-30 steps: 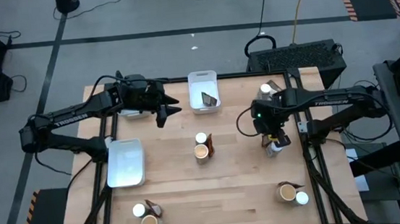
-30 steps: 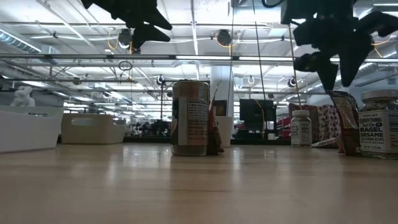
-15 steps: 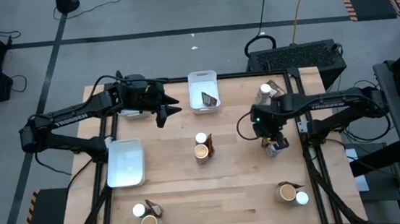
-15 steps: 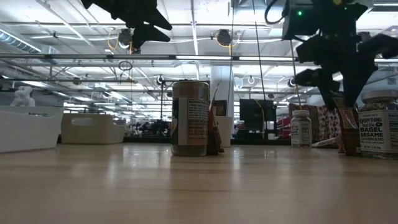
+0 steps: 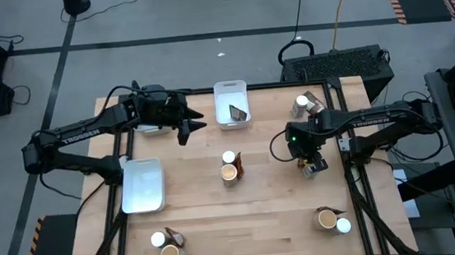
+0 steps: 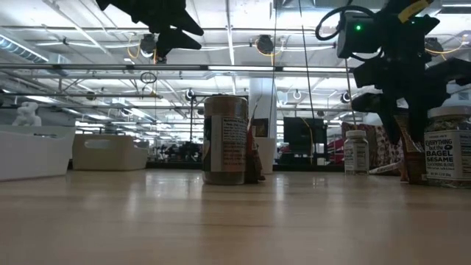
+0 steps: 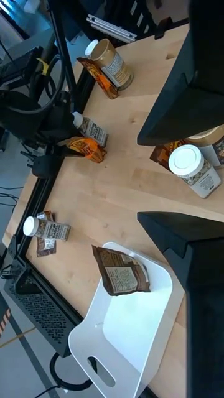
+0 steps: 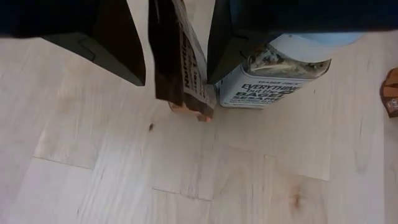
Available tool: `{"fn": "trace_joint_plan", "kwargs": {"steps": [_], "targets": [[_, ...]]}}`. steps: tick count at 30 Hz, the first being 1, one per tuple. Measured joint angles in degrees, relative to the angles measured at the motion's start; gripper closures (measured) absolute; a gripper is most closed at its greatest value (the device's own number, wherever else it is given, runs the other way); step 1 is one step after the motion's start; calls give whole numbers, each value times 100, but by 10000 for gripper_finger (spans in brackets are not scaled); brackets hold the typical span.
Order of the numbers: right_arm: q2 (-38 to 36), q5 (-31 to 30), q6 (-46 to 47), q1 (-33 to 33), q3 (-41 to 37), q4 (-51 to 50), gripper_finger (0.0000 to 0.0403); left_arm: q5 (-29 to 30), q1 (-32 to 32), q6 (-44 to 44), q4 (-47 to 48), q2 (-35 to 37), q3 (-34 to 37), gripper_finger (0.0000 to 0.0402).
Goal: Sort spices by type
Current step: Put the brown seasoning pack into the top white bin
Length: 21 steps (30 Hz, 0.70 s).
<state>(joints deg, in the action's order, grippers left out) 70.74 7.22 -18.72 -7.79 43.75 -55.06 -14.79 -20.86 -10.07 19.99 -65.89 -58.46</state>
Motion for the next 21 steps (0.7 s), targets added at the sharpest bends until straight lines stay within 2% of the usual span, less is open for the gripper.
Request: {"fn": "trace_joint_plan", "kwargs": {"steps": [5,13,21], "targets": [[0,1,2,0,0,-1,283,0,0,0,0,0,0,212],[0,12,0,0,2,-1,393,0,0,0,0,0,0,212],[0,12,2,0,3,-1,401,0,0,-2,2,0,0,212]]}}
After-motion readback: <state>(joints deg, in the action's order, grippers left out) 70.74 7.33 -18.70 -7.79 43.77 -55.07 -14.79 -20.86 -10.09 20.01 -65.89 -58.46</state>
